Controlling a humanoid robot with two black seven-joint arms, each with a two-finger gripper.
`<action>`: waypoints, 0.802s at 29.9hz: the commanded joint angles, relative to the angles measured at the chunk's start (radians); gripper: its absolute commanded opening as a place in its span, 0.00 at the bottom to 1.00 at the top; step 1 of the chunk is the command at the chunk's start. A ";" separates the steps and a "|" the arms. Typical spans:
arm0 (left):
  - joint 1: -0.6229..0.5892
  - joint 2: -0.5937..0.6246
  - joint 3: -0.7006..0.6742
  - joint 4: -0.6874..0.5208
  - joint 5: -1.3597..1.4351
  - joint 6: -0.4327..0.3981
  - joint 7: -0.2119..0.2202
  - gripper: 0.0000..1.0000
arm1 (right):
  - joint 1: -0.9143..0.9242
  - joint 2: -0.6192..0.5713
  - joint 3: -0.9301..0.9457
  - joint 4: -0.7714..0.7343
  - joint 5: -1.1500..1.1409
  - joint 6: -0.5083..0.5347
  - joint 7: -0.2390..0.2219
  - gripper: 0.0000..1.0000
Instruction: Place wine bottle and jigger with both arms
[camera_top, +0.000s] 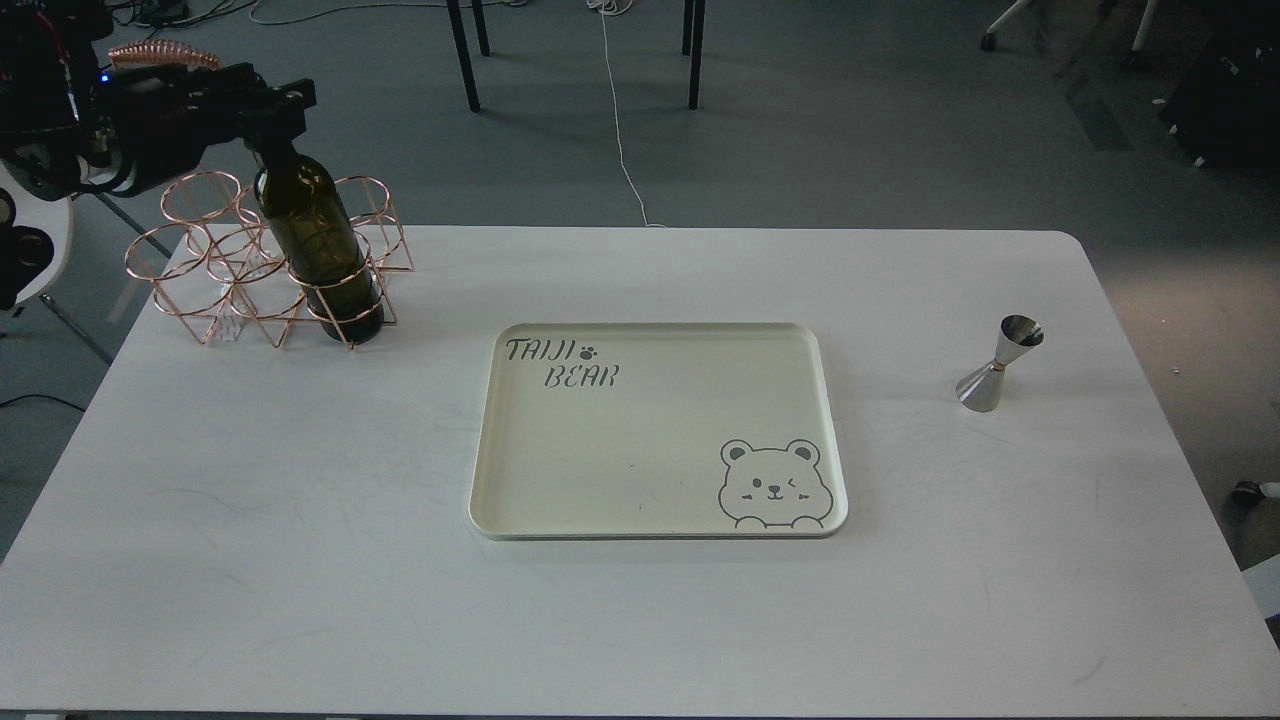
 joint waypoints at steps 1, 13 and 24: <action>-0.001 0.034 -0.002 0.000 -0.159 0.068 -0.007 0.97 | 0.002 0.000 0.006 0.000 0.002 0.000 0.000 0.98; 0.035 0.142 0.007 0.123 -1.228 0.085 -0.007 0.98 | -0.054 -0.011 0.014 -0.001 0.164 -0.015 0.000 0.99; 0.177 0.013 0.001 0.328 -1.874 -0.101 -0.117 0.98 | -0.149 0.000 0.017 -0.004 0.303 -0.005 0.000 0.99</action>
